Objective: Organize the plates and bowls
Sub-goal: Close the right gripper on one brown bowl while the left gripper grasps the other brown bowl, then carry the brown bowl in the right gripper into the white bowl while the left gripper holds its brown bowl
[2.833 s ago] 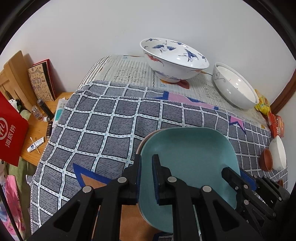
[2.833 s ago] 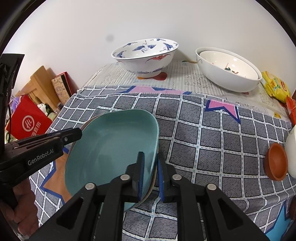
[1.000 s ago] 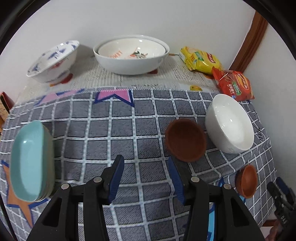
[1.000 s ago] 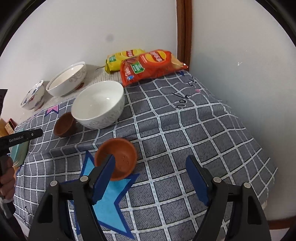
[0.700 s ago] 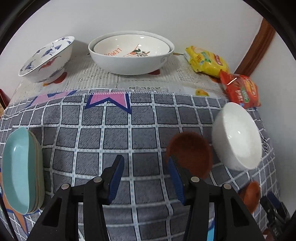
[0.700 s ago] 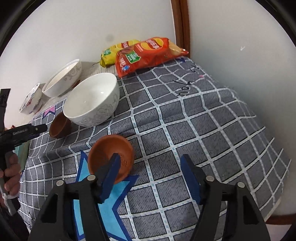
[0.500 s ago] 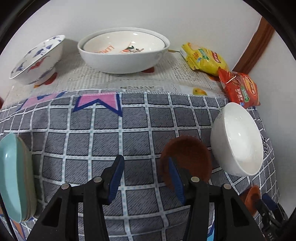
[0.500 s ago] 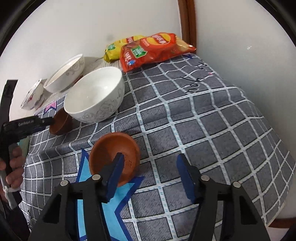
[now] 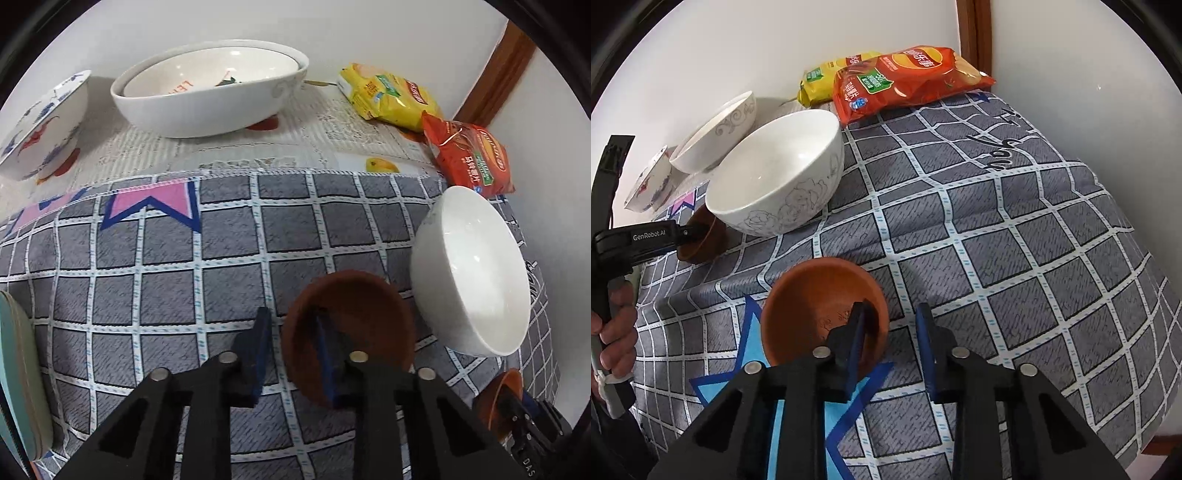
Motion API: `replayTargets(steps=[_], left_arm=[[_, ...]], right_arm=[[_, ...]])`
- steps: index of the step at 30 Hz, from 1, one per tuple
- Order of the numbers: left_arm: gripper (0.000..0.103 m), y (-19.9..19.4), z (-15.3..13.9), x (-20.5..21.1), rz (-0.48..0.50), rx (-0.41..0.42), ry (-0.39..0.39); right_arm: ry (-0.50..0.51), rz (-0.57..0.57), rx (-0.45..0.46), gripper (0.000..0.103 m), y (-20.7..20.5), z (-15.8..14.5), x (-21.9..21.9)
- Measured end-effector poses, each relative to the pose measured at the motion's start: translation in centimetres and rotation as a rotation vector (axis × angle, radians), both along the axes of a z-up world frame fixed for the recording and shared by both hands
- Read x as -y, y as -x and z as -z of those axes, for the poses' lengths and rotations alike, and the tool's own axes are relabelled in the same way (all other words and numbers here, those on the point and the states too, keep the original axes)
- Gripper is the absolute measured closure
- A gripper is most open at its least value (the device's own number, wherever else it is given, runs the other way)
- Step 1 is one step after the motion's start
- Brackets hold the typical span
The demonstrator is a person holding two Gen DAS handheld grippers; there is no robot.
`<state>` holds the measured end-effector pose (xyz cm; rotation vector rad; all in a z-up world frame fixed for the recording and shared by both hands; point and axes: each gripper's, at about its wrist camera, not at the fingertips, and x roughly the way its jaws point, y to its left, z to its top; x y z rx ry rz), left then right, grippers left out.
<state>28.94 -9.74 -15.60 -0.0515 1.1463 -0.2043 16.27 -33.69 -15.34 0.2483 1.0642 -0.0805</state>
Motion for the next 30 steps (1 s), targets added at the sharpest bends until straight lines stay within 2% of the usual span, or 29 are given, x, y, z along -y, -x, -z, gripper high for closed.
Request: replayTargets(steps=[2,7,14,21,30], left_arm=[[0.087,0.0,0.0,0.3,0.015,0.003,-0.001],[0.093,0.2,-0.3,0.3,0.041,0.012,0.007],[0.095,0.7,-1.6,-0.8,0.05,0.031,0.017],[0.094,0.4,-2.6,-3.1,-0.001,0.04,-0.023],[0.094,-1.0,-3.2,-3.5,0.021,0.067,-0.091]], right_arm=[[-0.02,-0.01,0.01,0.089,-0.1,0.1,-0.1],[0.002,-0.007,0.039,0.094,0.2,-0.4,-0.8],[-0.012,0.03,0.072,0.094,0.4,-1.7,-1.1],[-0.006,0.053,0.108,0.094,0.7,-4.1,-1.5],[0.012,0.093,0.172,0.094,-1.4,-7.7,-1.7]])
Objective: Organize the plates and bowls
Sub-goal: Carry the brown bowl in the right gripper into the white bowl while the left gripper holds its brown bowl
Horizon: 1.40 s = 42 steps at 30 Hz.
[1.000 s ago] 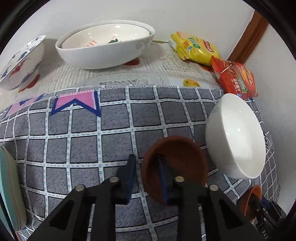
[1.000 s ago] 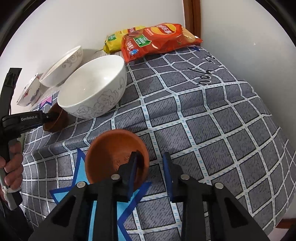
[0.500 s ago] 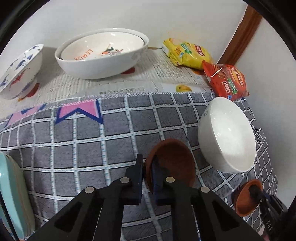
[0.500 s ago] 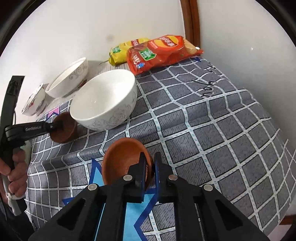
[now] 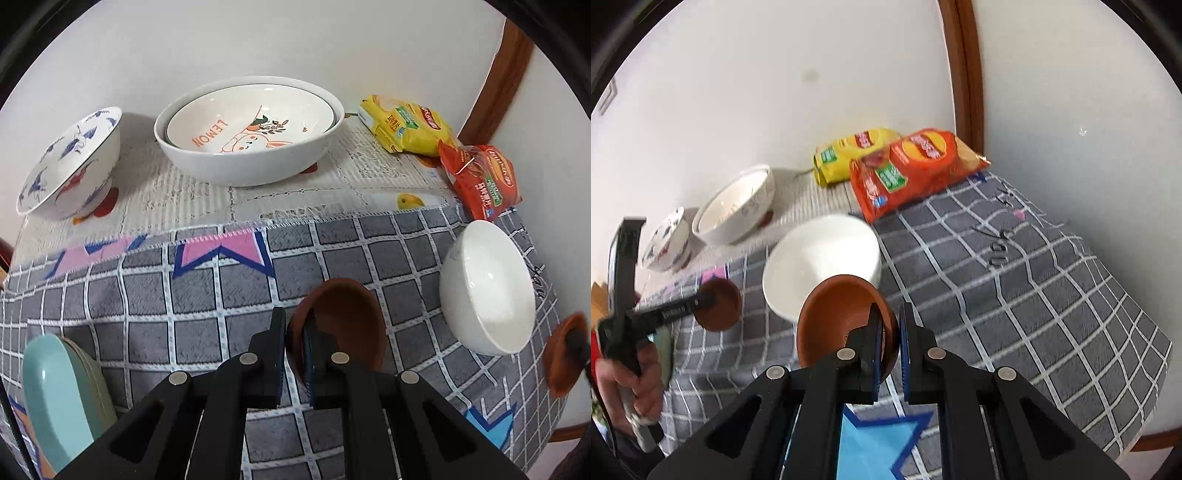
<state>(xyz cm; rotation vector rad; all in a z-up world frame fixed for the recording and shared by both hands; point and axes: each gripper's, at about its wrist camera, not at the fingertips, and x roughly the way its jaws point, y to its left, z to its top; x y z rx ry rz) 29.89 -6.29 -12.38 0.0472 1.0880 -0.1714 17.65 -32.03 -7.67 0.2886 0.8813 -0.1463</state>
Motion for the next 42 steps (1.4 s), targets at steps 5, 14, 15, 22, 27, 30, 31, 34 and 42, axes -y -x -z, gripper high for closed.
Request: replayTargets(steps=[5,14,15,22,27,30,31,34,42], left_arm=[[0.094,-1.2,0.2,0.7,0.017,0.002,0.007],[0.094,-2.0,0.9,1.4,0.045,0.008,0.019],[0.094,-2.0,0.9,1.2,0.037,0.005,0.027],[0.094,-2.1,1.2,1.0,0.042,-0.005,0.03],[0.094,-2.3,1.4,0.6,0.044,-0.014,0.045],[0.094,-2.3,1.4,0.6,0.044,-0.014,0.043],[0.094,-2.3,1.4,0.6,0.044,-0.014,0.043],[0.094,-2.4,1.4,0.6,0.047,-0.014,0.042],[0.094,-2.6,1.6,0.2,0.042,-0.017,0.048]], right_arm=[[0.004,0.007,0.011,0.094,-1.6,-1.1,-0.5],[0.021,0.01,0.003,0.094,-3.2,-1.1,-1.9],[0.02,0.015,0.0,0.094,-3.3,-1.1,-2.0],[0.03,0.015,-0.012,0.094,-4.6,-0.4,-2.5],[0.022,0.004,-0.029,0.094,-5.9,0.5,-3.0],[0.038,0.002,-0.045,0.094,-6.8,1.1,-3.3],[0.046,0.002,-0.05,0.094,-7.1,1.4,-3.4],[0.049,-0.005,-0.065,0.094,-8.0,2.0,-3.7],[0.064,-0.009,-0.125,0.094,-9.6,4.0,-4.3]])
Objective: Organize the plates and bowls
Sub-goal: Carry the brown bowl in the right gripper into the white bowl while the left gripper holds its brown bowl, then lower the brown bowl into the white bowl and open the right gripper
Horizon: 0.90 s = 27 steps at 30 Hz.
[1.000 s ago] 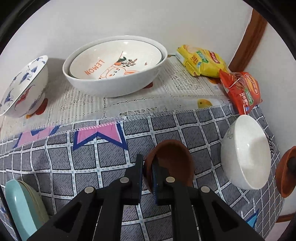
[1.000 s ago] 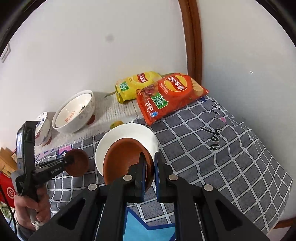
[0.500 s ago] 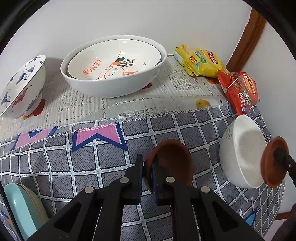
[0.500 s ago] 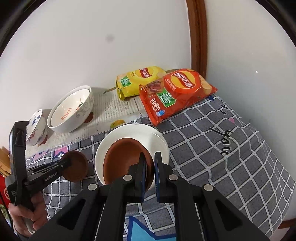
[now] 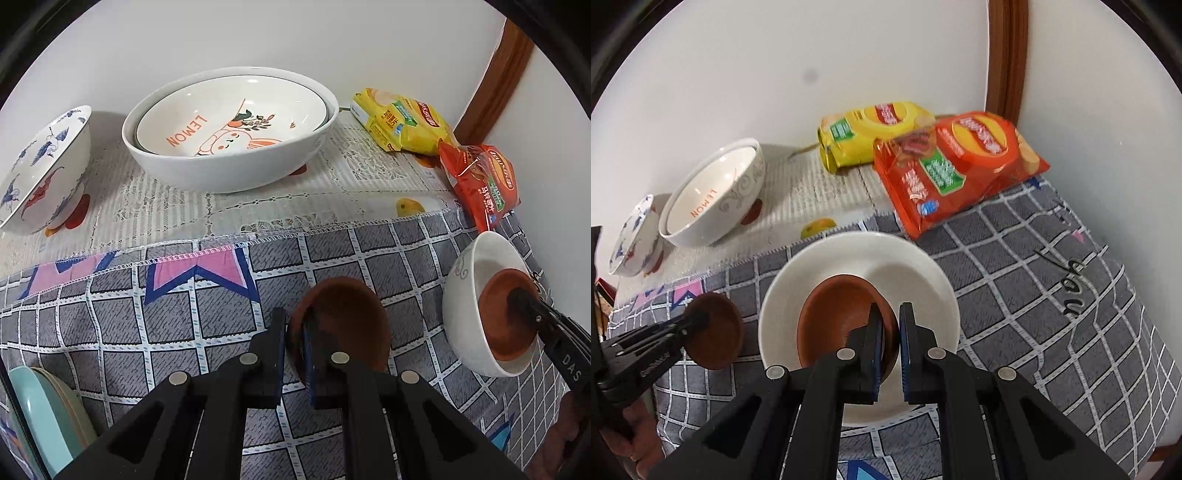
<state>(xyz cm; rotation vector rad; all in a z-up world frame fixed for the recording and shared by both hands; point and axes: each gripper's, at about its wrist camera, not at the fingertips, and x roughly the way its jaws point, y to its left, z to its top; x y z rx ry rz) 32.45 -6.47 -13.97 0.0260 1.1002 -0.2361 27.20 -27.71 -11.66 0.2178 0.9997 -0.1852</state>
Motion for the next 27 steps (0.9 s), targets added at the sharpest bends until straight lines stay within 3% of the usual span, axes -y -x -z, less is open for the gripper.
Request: replayTargets(steps=[27], left_arm=[[0.094,0.2,-0.1,0.0,0.003,0.01,-0.011]], right_arm=[[0.015,-0.017,-0.033,0.094,-1.4,1.0,-0.6]])
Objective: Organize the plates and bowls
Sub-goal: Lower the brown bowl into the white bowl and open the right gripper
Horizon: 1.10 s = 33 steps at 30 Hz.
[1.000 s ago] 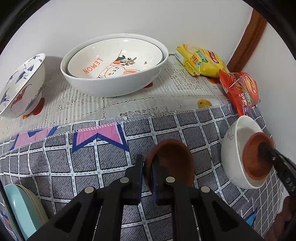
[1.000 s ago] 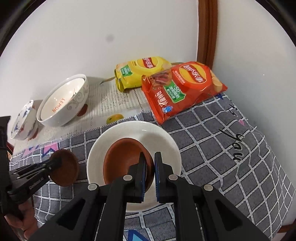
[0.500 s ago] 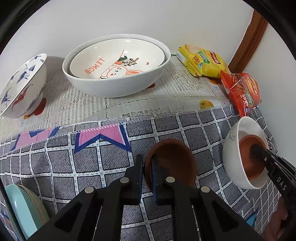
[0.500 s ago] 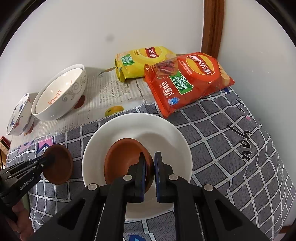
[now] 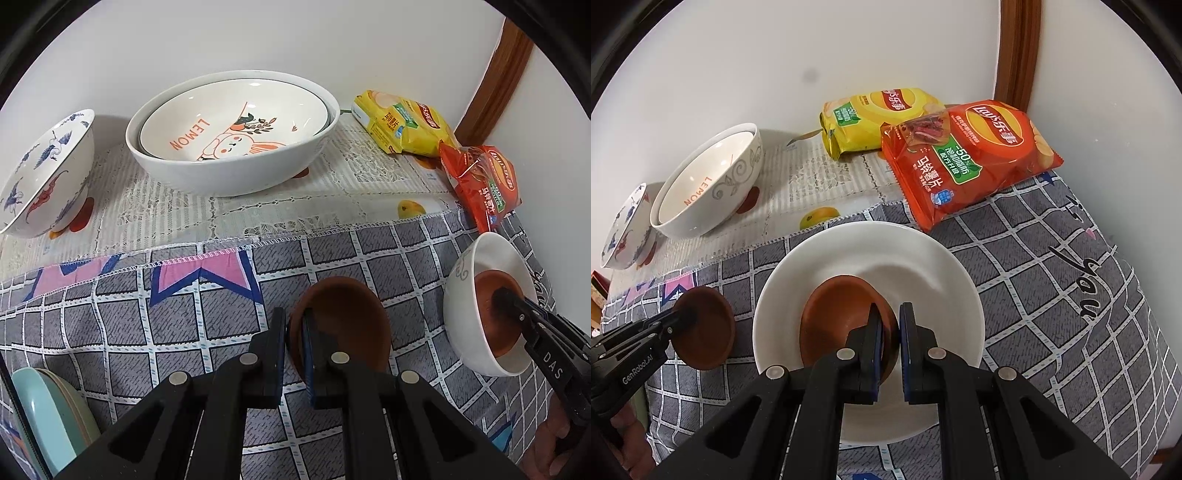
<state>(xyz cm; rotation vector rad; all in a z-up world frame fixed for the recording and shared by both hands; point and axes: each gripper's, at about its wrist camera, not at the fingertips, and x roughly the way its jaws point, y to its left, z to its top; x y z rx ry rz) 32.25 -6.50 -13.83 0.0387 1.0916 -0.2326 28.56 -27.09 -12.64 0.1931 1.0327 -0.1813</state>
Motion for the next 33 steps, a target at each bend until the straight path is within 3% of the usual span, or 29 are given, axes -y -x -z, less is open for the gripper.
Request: replayTargets(steps=[13,33], left_arm=[[0.094,-0.1,0.1,-0.3,-0.004,0.001,-0.002],[0.094,-0.1,0.2,-0.3,-0.002,0.003,0.001]], right_arm=[[0.129,-0.01,-0.056,0.095,-0.6,0.6,-0.7],[0.238,-0.044,-0.095,0.09,-1.6,1.2,-1.3]])
